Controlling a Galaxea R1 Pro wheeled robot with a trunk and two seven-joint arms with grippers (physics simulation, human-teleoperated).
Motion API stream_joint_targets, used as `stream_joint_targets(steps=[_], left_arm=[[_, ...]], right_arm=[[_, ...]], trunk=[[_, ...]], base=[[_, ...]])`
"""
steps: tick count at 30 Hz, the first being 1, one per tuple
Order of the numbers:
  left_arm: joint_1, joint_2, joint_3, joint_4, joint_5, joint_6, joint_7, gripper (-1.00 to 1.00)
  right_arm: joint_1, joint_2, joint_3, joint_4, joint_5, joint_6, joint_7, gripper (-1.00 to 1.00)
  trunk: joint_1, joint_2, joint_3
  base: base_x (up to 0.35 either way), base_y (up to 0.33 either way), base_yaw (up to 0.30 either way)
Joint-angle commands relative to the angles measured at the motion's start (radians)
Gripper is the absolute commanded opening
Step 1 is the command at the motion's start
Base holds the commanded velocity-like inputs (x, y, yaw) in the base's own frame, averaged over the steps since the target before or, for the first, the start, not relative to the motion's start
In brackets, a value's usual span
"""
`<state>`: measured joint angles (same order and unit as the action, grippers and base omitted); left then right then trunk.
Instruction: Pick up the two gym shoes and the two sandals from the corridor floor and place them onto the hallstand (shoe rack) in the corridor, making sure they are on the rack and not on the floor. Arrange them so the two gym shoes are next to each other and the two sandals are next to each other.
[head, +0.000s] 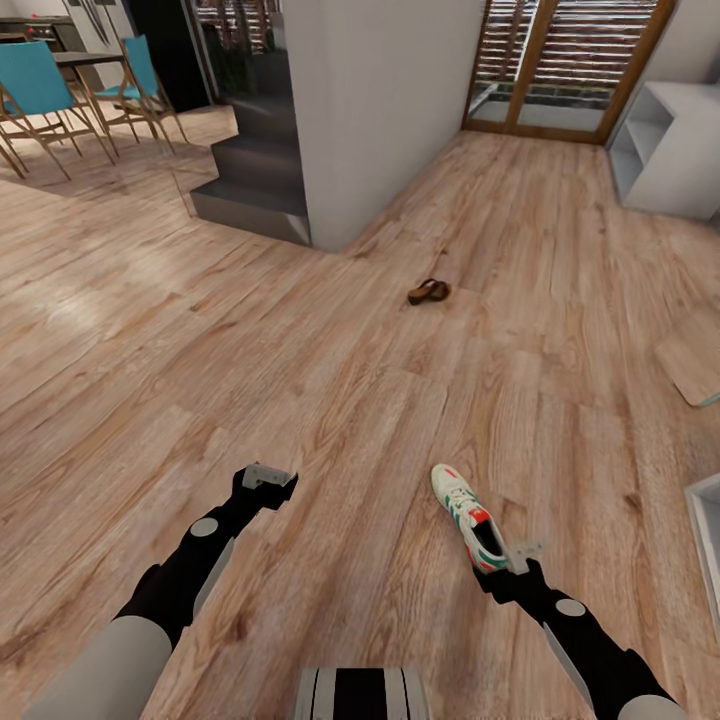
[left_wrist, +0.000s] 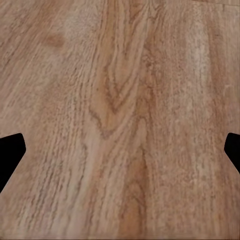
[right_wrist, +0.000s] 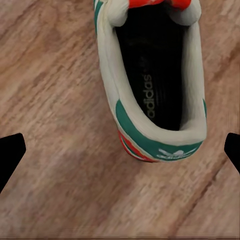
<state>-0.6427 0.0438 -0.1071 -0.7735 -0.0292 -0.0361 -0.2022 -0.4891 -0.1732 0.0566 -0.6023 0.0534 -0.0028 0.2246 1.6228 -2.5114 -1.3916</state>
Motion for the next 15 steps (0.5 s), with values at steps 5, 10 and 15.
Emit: stream_joint_targets(steps=[5,10,15], left_arm=[[0.000,0.002,-0.002,0.000,-0.003,-0.004,0.000,1.00],[0.003,0.003,0.000,0.002,-0.004,-0.004,0.000,1.00],[0.002,0.004,0.001,0.002,-0.004,-0.004,0.001,1.00]], right_arm=[[0.000,-0.002,0.000,-0.002,0.005,0.000,0.000,1.00],[0.000,-0.002,0.000,-0.002,0.005,0.000,-0.001,1.00],[0.000,-0.002,0.000,-0.002,0.005,0.000,-0.001,1.00]], trunk=[[0.001,-0.001,-0.015],[0.001,-0.001,-0.017],[0.001,-0.001,-0.017]], base=[[0.000,0.000,-0.040],[0.000,0.000,-0.017],[0.000,0.000,-0.089]])
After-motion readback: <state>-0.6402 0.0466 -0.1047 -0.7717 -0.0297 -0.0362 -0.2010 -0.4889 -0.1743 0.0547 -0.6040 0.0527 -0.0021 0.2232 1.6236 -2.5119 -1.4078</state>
